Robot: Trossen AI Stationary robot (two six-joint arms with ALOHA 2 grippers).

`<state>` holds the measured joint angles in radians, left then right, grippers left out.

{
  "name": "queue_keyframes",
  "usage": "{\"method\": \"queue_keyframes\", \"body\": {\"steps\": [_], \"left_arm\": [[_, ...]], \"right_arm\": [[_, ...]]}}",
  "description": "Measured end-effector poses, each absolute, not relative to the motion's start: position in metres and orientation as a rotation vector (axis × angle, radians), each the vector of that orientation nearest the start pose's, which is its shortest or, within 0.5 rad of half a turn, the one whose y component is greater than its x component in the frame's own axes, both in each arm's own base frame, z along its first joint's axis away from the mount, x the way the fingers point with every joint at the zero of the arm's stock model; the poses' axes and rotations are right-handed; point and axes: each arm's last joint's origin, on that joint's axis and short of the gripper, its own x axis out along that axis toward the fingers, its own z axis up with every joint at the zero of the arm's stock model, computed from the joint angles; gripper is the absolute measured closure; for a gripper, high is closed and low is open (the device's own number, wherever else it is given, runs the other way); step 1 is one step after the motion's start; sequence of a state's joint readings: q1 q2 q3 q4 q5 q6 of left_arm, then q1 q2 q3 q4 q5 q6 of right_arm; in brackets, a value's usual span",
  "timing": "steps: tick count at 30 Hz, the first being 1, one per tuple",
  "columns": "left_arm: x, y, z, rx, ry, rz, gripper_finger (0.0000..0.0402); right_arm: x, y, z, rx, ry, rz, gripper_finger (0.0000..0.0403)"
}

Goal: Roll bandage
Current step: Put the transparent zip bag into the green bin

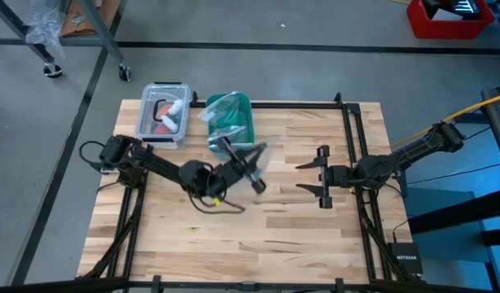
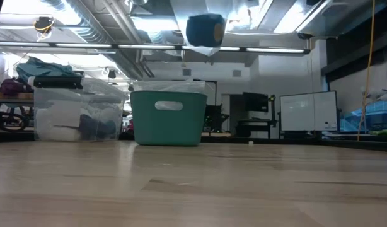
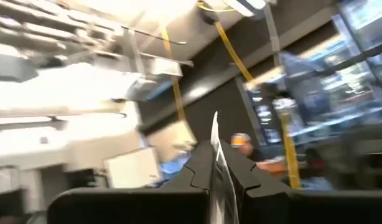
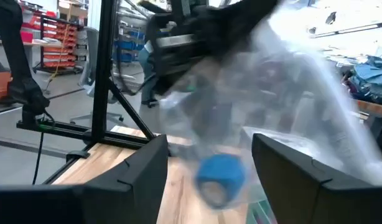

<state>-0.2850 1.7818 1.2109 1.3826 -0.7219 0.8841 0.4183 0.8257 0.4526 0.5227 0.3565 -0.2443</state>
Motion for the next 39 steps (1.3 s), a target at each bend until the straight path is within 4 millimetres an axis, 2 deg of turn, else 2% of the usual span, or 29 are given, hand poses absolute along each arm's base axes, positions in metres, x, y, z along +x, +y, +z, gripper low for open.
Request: {"method": "queue_keyframes", "body": {"steps": [10, 13, 16, 21, 25, 33, 39], "left_arm": [[0.354, 0.001, 0.377, 0.452, -0.445, 0.888, 0.0401], [0.350, 0.030, 0.384, 0.429, -0.418, 0.839, 0.0401], [0.344, 0.061, 0.387, 0.376, -0.377, 0.703, 0.0401], [0.335, 0.111, 0.377, 0.262, -0.265, 0.592, 0.0401], [0.325, 0.139, 0.376, 0.279, -0.259, 0.549, 0.0401], [0.311, 0.179, 0.370, 0.253, -0.249, 0.498, 0.0401], [0.324, 0.203, 0.338, 0.265, -0.149, 0.455, 0.0401]], "right_arm": [[0.174, 0.067, 0.273, -0.204, -0.095, 0.059, 0.0168], [0.174, 0.067, 0.272, -0.205, -0.091, 0.060, 0.0168], [0.174, 0.067, 0.272, -0.204, -0.091, 0.060, 0.0168], [0.174, 0.067, 0.271, -0.209, -0.076, 0.062, 0.0168], [0.174, 0.067, 0.269, -0.219, -0.052, 0.065, 0.0168], [0.174, 0.066, 0.266, -0.228, -0.028, 0.056, 0.0168], [0.174, 0.066, 0.266, -0.227, -0.028, 0.049, 0.0168]]}}
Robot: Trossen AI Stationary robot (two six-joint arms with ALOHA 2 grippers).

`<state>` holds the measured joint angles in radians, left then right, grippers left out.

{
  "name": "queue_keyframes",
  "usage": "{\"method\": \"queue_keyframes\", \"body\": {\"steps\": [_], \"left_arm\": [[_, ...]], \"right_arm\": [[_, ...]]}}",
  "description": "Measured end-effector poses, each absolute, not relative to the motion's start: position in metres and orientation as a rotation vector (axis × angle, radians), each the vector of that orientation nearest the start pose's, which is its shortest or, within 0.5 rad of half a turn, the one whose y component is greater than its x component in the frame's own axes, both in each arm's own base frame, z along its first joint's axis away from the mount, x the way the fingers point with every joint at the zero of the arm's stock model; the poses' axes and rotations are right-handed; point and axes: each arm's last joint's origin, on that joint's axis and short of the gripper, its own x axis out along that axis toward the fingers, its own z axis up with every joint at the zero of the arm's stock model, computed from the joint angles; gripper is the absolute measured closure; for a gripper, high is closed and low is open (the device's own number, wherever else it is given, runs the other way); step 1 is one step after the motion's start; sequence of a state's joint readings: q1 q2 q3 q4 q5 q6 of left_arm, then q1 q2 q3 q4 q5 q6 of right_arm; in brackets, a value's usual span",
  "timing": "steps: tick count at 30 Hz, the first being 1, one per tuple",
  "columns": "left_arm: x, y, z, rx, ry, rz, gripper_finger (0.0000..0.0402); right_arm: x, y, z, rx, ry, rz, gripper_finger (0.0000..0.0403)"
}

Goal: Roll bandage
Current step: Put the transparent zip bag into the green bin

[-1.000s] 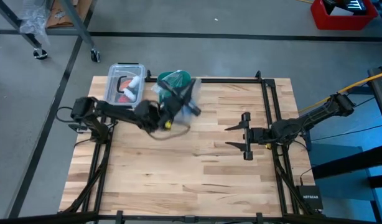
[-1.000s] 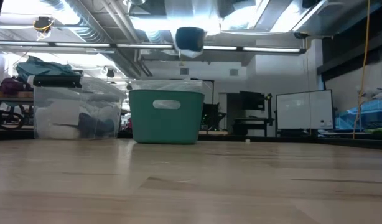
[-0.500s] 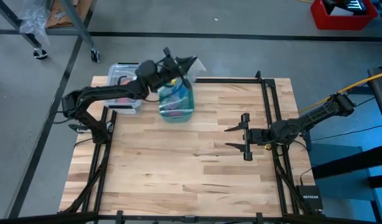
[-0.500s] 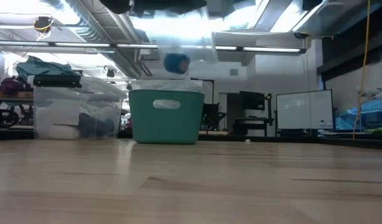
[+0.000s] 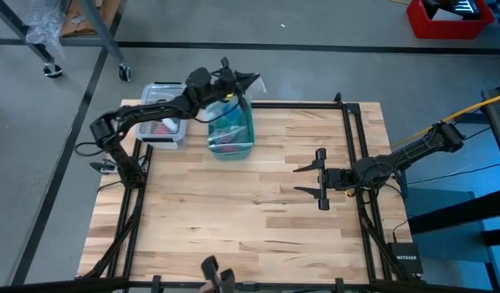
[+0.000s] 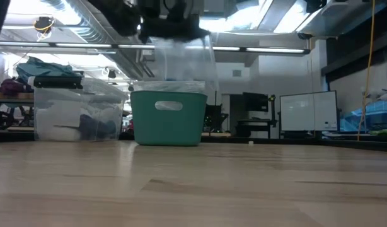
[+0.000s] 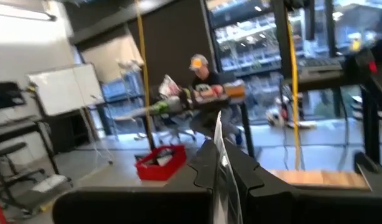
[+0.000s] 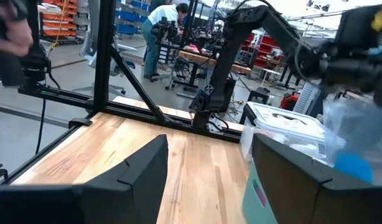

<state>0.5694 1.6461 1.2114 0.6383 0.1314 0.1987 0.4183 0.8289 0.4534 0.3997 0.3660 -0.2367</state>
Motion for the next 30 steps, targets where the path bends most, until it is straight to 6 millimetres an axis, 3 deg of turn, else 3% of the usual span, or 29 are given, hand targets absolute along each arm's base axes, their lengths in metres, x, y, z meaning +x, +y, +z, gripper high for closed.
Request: {"method": "queue_keyframes", "body": {"steps": [5, 11, 16, 23, 27, 30], "left_arm": [[0.335, 0.223, 0.307, 0.214, -0.139, 0.408, 0.0401], [0.347, 0.229, 0.287, 0.167, -0.227, 0.380, 0.0401], [0.347, 0.219, 0.254, 0.124, -0.081, 0.349, 0.0401], [0.332, 0.201, 0.203, -0.012, 0.047, 0.325, 0.0401], [0.322, 0.195, 0.192, -0.044, -0.006, 0.343, 0.0401], [0.314, 0.192, 0.195, -0.033, -0.112, 0.378, 0.0401]], "right_arm": [[0.174, 0.066, 0.266, -0.228, -0.028, 0.049, 0.0168], [0.174, 0.066, 0.266, -0.229, -0.024, 0.049, 0.0168], [0.174, 0.066, 0.266, -0.229, -0.021, 0.050, 0.0168], [0.175, 0.066, 0.265, -0.230, -0.013, 0.051, 0.0168], [0.174, 0.066, 0.265, -0.229, -0.014, 0.051, 0.0168], [0.174, 0.066, 0.265, -0.230, -0.014, 0.051, 0.0169]]}}
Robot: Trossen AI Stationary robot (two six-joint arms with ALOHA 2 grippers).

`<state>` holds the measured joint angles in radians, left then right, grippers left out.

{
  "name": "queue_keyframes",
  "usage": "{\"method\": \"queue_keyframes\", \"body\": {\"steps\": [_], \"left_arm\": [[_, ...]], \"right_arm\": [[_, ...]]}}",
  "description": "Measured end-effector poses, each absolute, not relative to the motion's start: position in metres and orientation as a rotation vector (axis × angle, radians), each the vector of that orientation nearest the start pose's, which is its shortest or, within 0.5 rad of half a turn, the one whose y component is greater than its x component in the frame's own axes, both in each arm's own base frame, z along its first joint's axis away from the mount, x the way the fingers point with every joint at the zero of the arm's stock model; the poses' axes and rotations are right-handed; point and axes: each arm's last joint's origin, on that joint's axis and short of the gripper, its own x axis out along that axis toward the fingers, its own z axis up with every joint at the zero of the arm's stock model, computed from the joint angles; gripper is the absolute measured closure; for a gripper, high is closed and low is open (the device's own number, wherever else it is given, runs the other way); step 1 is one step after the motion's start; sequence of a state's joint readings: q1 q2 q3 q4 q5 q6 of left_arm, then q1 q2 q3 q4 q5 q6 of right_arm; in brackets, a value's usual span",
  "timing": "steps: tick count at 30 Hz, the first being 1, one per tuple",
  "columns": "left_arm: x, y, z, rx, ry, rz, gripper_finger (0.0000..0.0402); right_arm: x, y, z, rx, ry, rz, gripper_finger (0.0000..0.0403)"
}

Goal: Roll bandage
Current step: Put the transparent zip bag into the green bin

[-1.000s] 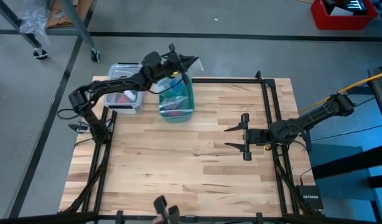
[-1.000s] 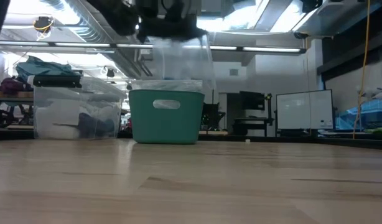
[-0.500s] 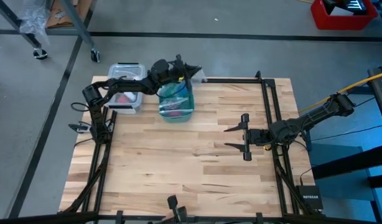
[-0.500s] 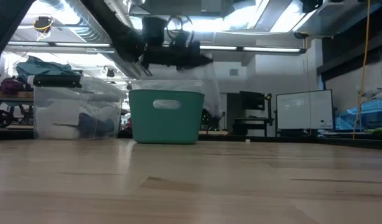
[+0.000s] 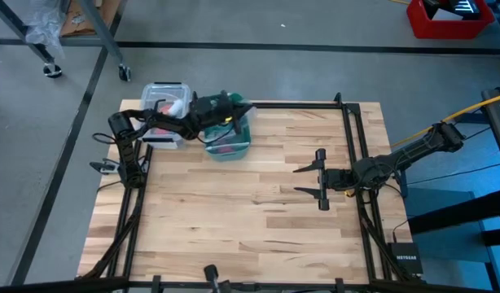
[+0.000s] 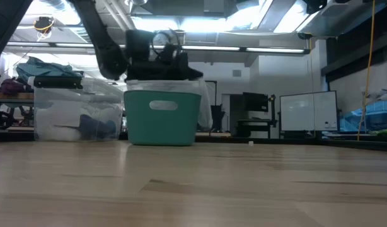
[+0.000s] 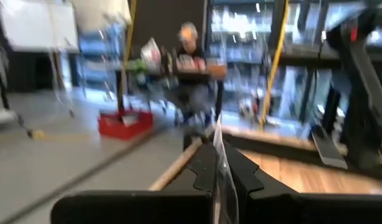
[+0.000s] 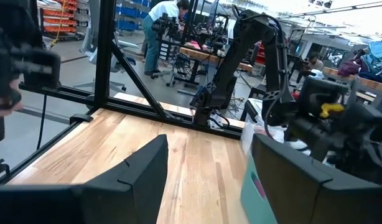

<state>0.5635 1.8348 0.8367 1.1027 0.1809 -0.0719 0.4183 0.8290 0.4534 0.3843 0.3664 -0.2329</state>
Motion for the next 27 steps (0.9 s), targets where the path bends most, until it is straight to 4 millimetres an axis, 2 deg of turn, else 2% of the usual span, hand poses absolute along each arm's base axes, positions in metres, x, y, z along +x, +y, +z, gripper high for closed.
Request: {"method": "queue_keyframes", "body": {"steps": [3, 8, 16, 21, 27], "left_arm": [[0.305, 0.188, 0.206, 0.009, -0.185, 0.399, 0.0401], [0.290, 0.178, 0.223, 0.084, -0.191, 0.407, 0.0401], [0.267, 0.164, 0.238, -0.002, -0.043, 0.426, 0.0391], [0.255, 0.158, 0.245, -0.076, 0.057, 0.488, 0.0354], [0.246, 0.151, 0.257, -0.177, 0.039, 0.482, 0.0288]], "right_arm": [[0.174, 0.066, 0.265, -0.230, -0.013, 0.051, 0.0169], [0.175, 0.066, 0.263, -0.238, 0.005, 0.053, 0.0169], [0.174, 0.066, 0.262, -0.225, 0.013, 0.053, 0.0169], [0.174, 0.066, 0.262, -0.220, 0.013, 0.053, 0.0169], [0.174, 0.066, 0.262, -0.218, 0.013, 0.053, 0.0169]]}}
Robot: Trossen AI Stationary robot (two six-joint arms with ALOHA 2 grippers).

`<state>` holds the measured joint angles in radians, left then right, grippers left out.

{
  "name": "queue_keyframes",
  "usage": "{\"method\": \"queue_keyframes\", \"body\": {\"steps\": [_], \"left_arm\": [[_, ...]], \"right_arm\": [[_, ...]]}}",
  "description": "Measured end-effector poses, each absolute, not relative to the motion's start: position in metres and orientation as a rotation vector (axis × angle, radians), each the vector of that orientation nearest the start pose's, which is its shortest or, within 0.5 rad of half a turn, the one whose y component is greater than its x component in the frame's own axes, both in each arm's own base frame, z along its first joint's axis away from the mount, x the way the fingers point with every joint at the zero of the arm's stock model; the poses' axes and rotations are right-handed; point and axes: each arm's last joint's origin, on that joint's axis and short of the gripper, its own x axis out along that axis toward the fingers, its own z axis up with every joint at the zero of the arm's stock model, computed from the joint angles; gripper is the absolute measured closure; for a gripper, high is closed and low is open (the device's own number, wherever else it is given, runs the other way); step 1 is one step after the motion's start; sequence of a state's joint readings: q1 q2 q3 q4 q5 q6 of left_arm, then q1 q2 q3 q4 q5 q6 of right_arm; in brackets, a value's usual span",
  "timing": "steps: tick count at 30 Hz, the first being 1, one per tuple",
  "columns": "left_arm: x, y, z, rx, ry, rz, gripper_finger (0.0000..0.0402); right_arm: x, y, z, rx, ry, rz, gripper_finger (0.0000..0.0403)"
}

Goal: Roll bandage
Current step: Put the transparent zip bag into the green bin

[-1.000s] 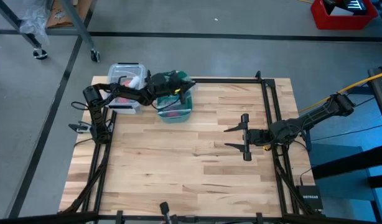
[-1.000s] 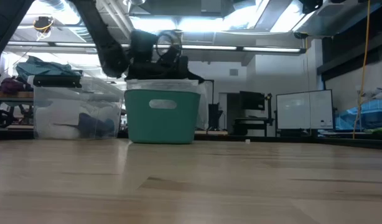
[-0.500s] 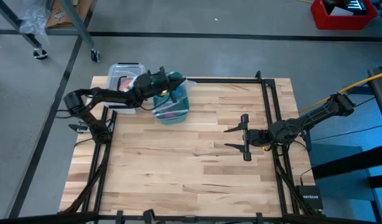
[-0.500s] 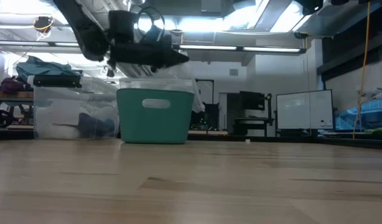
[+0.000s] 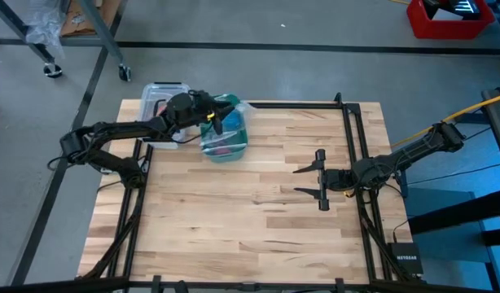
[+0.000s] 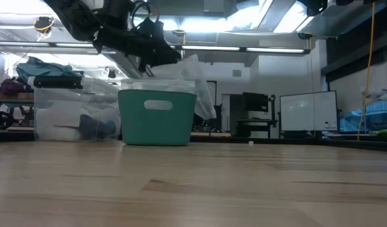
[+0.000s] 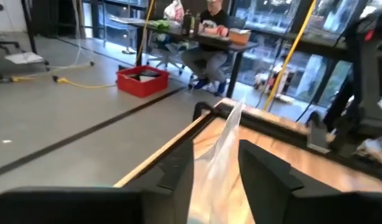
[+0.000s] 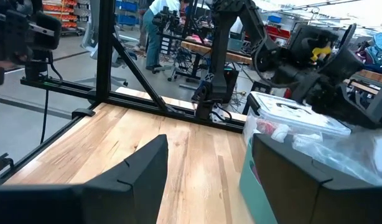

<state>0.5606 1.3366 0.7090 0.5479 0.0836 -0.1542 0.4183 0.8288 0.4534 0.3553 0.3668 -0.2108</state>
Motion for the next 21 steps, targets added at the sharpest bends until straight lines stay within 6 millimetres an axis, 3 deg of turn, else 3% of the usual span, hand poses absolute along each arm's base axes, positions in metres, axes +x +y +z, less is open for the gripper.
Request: {"method": "queue_keyframes", "body": {"steps": [4, 9, 14, 21], "left_arm": [[0.246, 0.147, 0.258, -0.206, 0.056, 0.439, 0.0262], [0.247, 0.140, 0.244, -0.194, 0.205, 0.409, 0.0262], [0.246, 0.134, 0.231, -0.168, 0.358, 0.400, 0.0271], [0.236, 0.133, 0.216, -0.238, 0.536, 0.554, 0.0313]], "right_arm": [[0.174, 0.066, 0.262, -0.218, 0.012, 0.053, 0.0169], [0.174, 0.066, 0.262, -0.218, 0.013, 0.053, 0.0169], [0.174, 0.066, 0.262, -0.218, 0.013, 0.053, 0.0169], [0.174, 0.066, 0.262, -0.218, 0.013, 0.053, 0.0169]]}}
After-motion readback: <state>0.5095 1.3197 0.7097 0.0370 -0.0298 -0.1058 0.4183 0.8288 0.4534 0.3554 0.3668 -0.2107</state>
